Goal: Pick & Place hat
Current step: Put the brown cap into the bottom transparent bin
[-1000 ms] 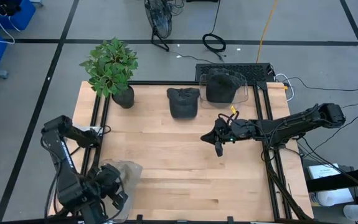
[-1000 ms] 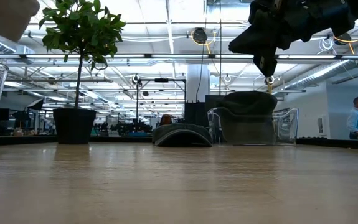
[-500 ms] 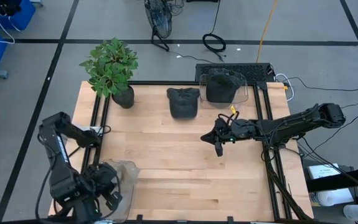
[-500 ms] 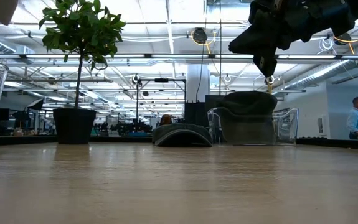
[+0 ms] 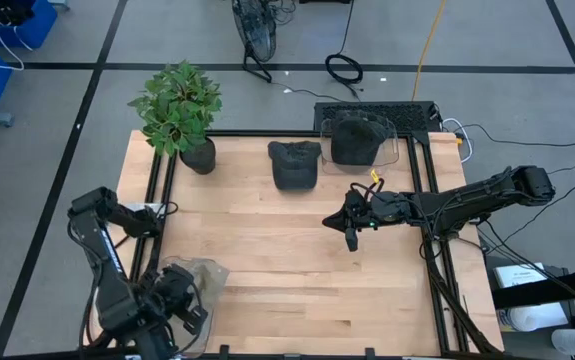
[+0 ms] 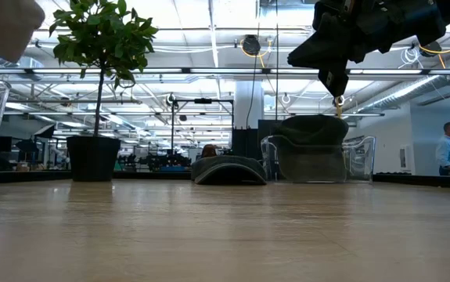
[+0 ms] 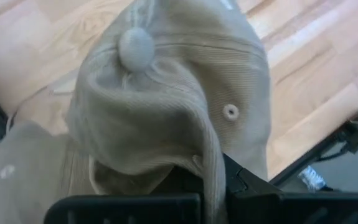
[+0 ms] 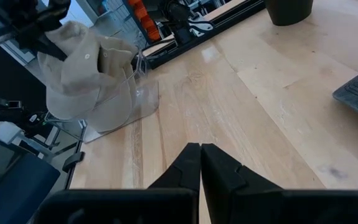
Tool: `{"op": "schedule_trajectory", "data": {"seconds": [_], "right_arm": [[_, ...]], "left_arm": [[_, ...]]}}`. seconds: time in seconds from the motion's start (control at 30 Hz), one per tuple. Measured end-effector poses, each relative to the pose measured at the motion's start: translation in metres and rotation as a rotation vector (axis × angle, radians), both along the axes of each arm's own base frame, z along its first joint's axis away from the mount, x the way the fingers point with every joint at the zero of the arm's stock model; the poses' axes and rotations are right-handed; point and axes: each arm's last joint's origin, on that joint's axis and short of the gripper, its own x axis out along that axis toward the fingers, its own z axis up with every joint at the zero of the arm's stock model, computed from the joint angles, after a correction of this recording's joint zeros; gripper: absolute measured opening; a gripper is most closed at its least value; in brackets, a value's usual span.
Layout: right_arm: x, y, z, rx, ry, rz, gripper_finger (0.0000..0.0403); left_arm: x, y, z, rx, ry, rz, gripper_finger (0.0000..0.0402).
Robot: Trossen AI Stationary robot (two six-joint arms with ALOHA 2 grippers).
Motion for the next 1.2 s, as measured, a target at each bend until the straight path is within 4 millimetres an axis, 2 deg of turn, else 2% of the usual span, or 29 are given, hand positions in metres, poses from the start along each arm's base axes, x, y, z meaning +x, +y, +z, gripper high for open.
{"op": "schedule_trajectory", "data": {"seconds": [0.27,0.57,0.8,1.07,1.2], "right_arm": [[0.000,0.000,0.000,-0.001,0.000,0.001,0.0004],[0.000,0.000,0.000,-0.025,0.000,0.007,0.0004],[0.000,0.000,0.000,-0.027,0.000,0.003,0.0004],[0.000,0.000,0.000,-0.027,0.000,0.001,0.0004],[0.000,-0.001,0.000,-0.039,-0.001,-0.036,0.0004]], "left_arm": [[-0.004,-0.019,-0.017,0.006,-0.010,0.072,0.0003],[-0.001,-0.032,-0.034,0.038,-0.009,0.068,0.0003],[0.002,-0.040,-0.045,0.059,-0.026,0.060,0.0022],[0.006,-0.051,-0.057,0.042,-0.036,0.054,0.0005],[0.005,-0.054,-0.058,0.025,-0.047,0.047,0.0033]]}}
